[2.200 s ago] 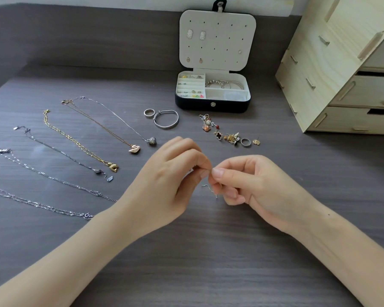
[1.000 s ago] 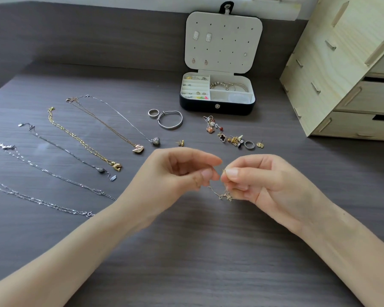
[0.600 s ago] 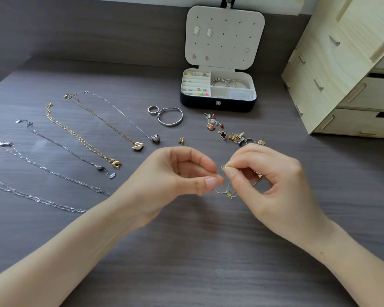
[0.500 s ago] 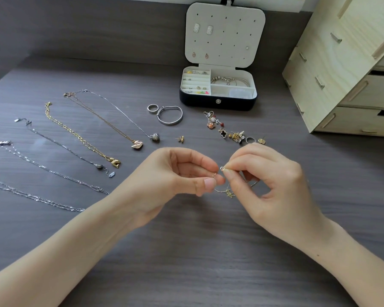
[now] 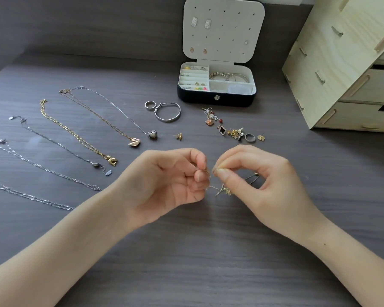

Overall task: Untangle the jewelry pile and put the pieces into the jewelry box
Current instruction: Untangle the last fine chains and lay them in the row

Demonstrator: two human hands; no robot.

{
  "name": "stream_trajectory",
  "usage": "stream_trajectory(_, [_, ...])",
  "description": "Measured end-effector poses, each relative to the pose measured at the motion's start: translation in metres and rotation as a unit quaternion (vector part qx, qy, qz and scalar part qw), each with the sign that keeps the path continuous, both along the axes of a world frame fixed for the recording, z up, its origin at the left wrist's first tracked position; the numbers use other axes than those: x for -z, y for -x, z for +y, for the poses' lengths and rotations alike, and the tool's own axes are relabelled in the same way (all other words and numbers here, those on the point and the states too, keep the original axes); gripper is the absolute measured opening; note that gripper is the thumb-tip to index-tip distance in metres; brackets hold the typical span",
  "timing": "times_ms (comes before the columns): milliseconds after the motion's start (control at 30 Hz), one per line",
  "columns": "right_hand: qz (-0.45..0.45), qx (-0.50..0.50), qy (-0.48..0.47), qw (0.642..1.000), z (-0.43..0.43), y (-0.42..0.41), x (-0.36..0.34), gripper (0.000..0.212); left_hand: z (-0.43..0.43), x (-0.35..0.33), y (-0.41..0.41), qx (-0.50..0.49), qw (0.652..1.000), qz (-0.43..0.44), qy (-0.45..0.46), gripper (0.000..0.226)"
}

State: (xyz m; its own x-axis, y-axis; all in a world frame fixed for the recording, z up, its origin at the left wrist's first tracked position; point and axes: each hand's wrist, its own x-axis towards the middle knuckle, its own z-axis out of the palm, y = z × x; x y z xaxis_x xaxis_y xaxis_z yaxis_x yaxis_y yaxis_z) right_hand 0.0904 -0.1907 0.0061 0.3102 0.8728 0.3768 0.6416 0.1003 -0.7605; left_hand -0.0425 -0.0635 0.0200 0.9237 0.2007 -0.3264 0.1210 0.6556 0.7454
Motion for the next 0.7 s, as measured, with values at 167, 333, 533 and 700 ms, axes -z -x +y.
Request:
stream_trajectory(167, [0.144, -0.019, 0.051, 0.988, -0.0017, 0.0046, -0.0038, 0.012, 0.0017, 0.002, 0.0006, 0.009, 0.999, -0.021, 0.023, 0.008])
stream_trajectory(333, [0.275, -0.025, 0.08, 0.958, -0.0028, 0.0059, -0.0065, 0.009, 0.0035, 0.0057, 0.0015, 0.022, 0.999, -0.03, -0.037, 0.011])
stream_trajectory(533, [0.301, -0.028, 0.117, 0.946, -0.0034, 0.0064, -0.0092, 0.011, 0.0015, 0.0068, 0.0004, -0.001, 0.995, -0.017, -0.096, 0.007])
stream_trajectory(700, [0.273, -0.033, 0.127, 0.953, -0.003, 0.0076, -0.0098, 0.019, -0.0007, 0.0088, -0.0036, -0.005, 0.994, 0.008, -0.113, 0.023])
